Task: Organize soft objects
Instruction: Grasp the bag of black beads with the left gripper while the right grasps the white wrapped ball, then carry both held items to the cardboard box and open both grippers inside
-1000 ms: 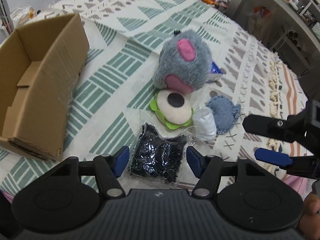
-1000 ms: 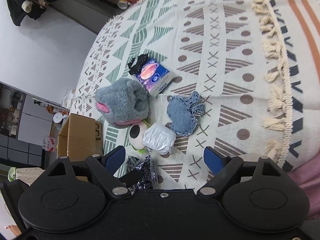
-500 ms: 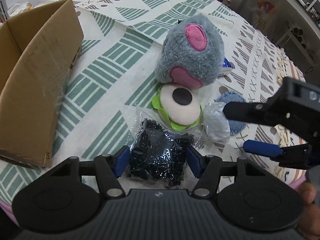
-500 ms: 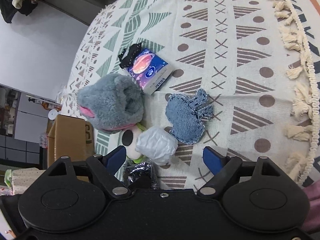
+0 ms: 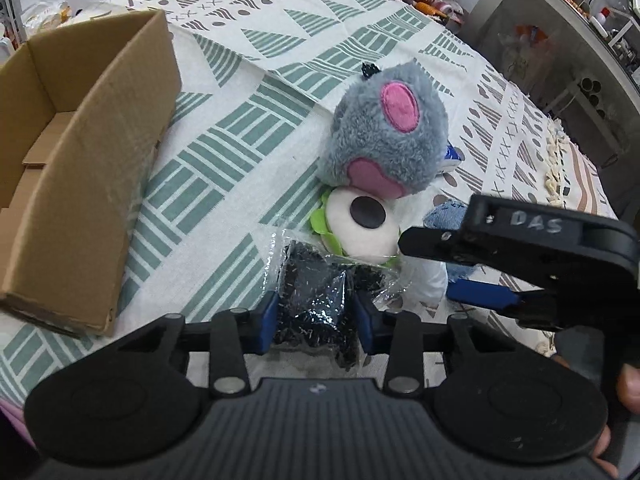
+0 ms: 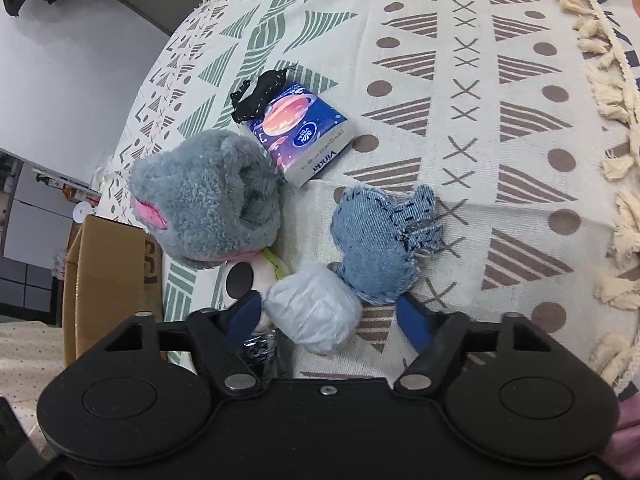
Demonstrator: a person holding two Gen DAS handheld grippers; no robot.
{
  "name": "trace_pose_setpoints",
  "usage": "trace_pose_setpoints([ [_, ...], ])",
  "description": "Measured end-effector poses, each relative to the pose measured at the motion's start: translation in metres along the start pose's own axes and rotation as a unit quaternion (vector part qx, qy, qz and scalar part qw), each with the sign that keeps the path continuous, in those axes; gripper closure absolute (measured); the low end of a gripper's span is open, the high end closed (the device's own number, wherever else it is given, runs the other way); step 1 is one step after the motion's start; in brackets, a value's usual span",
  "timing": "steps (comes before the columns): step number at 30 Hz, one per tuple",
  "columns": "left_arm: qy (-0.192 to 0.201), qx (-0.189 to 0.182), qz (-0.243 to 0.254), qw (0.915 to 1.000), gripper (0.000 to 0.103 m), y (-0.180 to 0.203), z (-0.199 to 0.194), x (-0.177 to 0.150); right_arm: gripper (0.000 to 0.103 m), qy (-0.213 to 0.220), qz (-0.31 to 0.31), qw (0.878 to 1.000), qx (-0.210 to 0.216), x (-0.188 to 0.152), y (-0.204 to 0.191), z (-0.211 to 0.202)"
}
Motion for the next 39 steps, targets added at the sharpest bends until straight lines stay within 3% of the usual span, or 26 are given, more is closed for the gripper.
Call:
trace_pose_setpoints([
  [2, 0.003, 0.002, -0.002, 1.0, 0.064, -0.001, -0.006, 0.0, 0.049, 0.0, -0.003, 1.0, -0.005, 0.0, 0.0, 0.001],
  [4, 0.009, 0.005, -0.002, 0.9999, 0.064, -0.002, -0.013, 0.001, 0.05, 0.003, -0.005, 1.0, -0.005, -0.002, -0.001, -0.001],
  [21, 0.062, -0.014, 0.009, 0.998, 0.064, -0.003, -0.08, 0.01, 0.05, 0.082, -0.017, 0.997, -0.004, -0.019, -0.014, -0.071],
  [39, 0.117, -0.045, 0.006, 0.9921, 0.064, -0.026, -0.132, 0.045, 0.05, 0.141, -0.058, 0.988, -0.011, -0.018, -0.068, -0.113],
])
Point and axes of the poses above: each gripper's, at about its wrist camera, not at the fingertips, and z roughly the way its jaws point, y to its right, x to its top, the point moved 5 cm from there along z, roughly the way its jaws point, and after that the axes turned 6 degrees about -z, right-handed, at the moved point
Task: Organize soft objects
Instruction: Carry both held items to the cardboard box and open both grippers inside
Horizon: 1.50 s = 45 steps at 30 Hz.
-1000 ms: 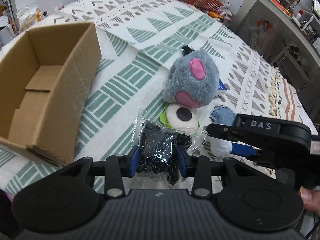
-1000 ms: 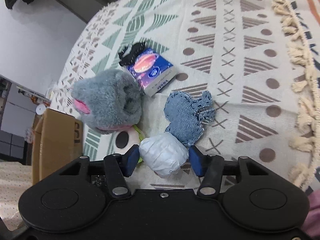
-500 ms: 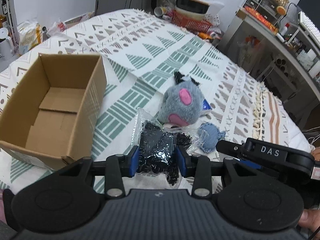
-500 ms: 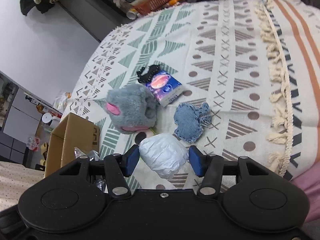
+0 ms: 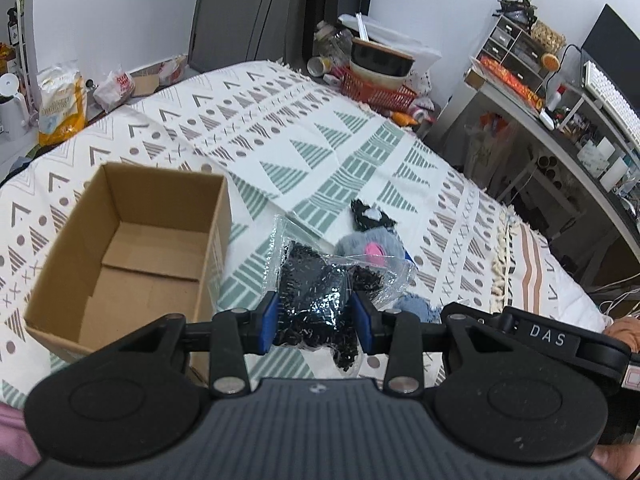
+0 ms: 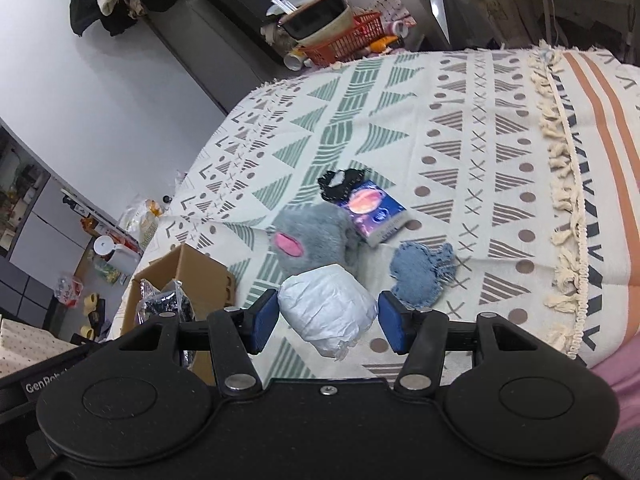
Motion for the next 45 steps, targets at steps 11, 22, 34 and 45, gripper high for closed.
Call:
trace_pose_setpoints([
  [11, 0.021, -0.01, -0.002, 0.9997, 0.064, -0.023, -0.008, 0.036, 0.05, 0.02, -0.017, 1.0, 0.009, 0.017, -0.036, 0.001],
  [22, 0.035, 0.002, -0.026, 0.999, 0.064, -0.068, -0.003, 0.07, 0.05, 0.02, -0.043, 0.999, 0.022, 0.031, -0.083, 0.017],
  [34, 0.031, 0.036, -0.102, 0.9937, 0.064, -0.14, 0.032, 0.078, 0.05, -0.006, -0.079, 0.996, 0.039, 0.028, -0.139, 0.058],
  [45, 0.033, 0.051, -0.119, 0.991, 0.064, -0.17, 0.055, 0.078, 0.05, -0.02, -0.104, 0.993, 0.05, 0.029, -0.178, 0.096],
])
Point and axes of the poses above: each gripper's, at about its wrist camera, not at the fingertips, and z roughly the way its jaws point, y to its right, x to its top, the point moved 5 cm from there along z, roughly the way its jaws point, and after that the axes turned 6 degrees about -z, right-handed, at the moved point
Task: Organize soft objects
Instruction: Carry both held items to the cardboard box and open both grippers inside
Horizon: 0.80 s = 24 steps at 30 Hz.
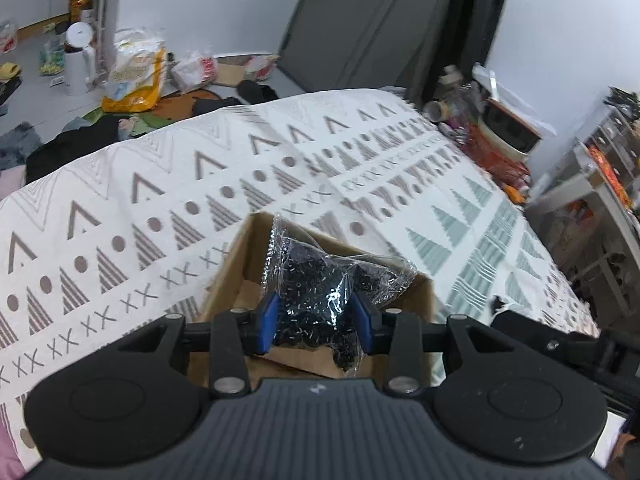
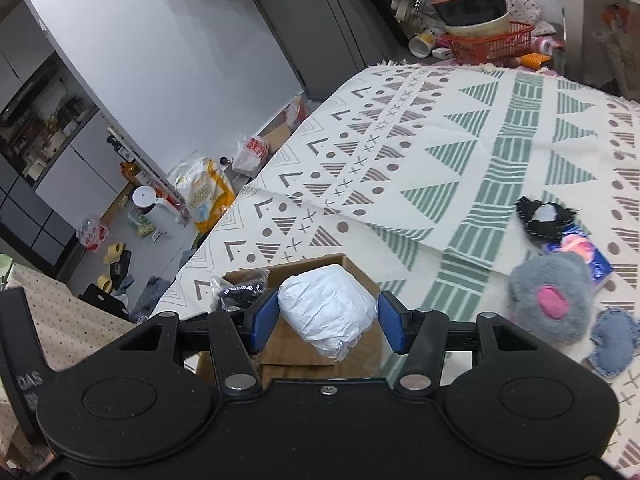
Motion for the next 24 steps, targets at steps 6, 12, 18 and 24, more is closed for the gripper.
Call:
trace_pose_setpoints([
  [6, 0.011, 0.015, 0.002, 0.9998, 0.059, -0.006, 0.006, 0.006, 0.05, -0.01, 0.002, 1.0, 0.007, 0.0, -0.01, 0.02],
  [12, 0.039, -0.003, -0.028, 0.9988, 0.042, -0.013, -0.002, 0.015, 0.049, -0.02, 0.004, 1.0, 0.011, -0.002, -0.017, 0.038],
  [18, 0.045, 0.01, -0.056, 0.9974, 0.04, -0.024, -0.003, 0.021, 0.037, -0.027, 0.001, 0.999, 0.024, 0.002, -0.025, 0.05],
  [24, 0.037, 0.022, -0.049, 0.9978, 0.035, -0.021, -0.002, 0.019, 0.015, -0.014, 0.002, 1.0, -0.004, 0.004, -0.01, 0.029],
])
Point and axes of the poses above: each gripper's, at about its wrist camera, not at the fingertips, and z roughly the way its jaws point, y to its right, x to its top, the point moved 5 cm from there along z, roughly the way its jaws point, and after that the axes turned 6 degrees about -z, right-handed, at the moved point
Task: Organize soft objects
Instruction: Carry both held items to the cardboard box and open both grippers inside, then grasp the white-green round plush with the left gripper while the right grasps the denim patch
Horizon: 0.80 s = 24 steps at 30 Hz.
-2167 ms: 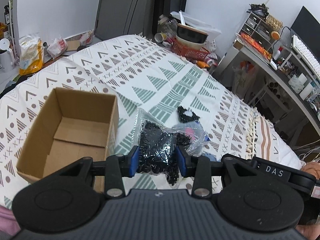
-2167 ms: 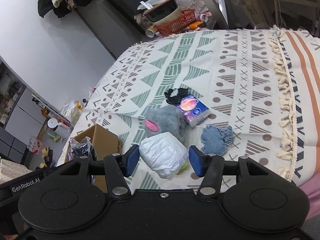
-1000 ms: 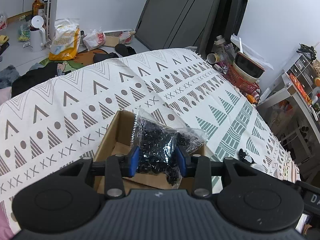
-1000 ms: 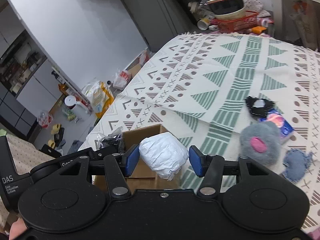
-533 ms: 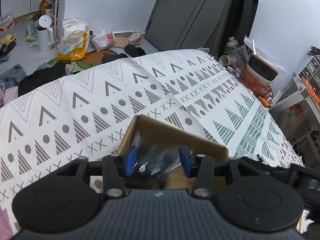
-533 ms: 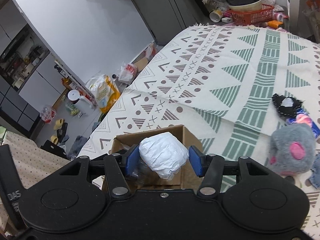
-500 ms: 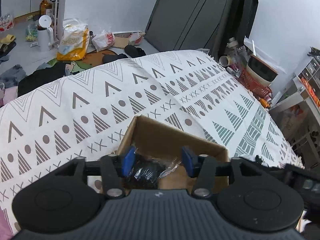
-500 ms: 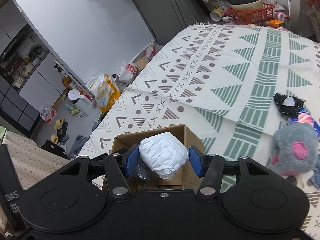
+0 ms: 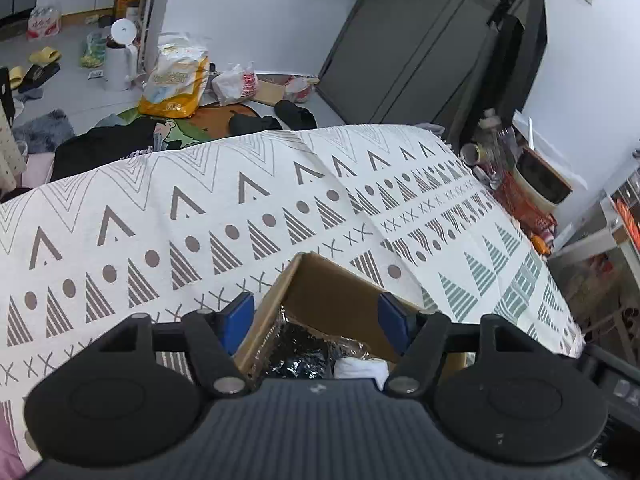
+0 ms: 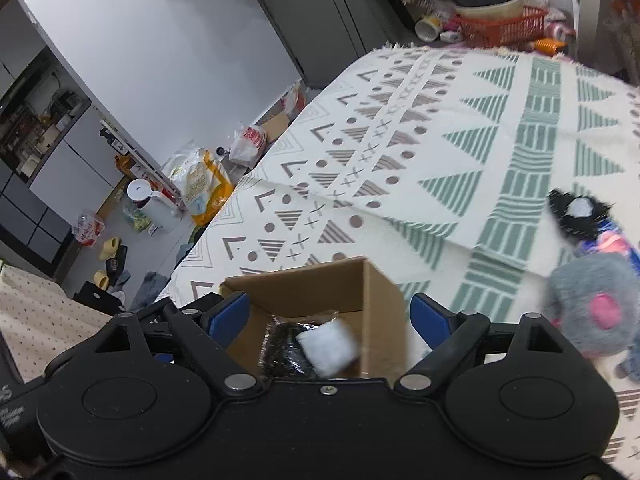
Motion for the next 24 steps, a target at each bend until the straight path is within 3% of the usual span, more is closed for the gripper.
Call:
trace_pose_setpoints([
  [4, 0.003, -0.003, 0.025, 0.9997, 0.03, 0.011, -0.005, -0.006, 0.013, 0.002, -0.003, 1.0, -0.023, -0.003, 0.018, -0.016],
  [11, -0.027, -0.016, 0.035, 0.9989, 0.028, 0.023, -0.018, -0.024, 0.013, 0.008, -0.003, 0.999, -0.041, -0.01, 0.048, -0.052],
  [24, -0.02, -0.067, 0.102, 0.9924, 0.028, 0.085, -0.049, -0.053, 0.012, 0.032, 0.007, 0.996, -0.079, -0.024, 0.123, -0.124],
])
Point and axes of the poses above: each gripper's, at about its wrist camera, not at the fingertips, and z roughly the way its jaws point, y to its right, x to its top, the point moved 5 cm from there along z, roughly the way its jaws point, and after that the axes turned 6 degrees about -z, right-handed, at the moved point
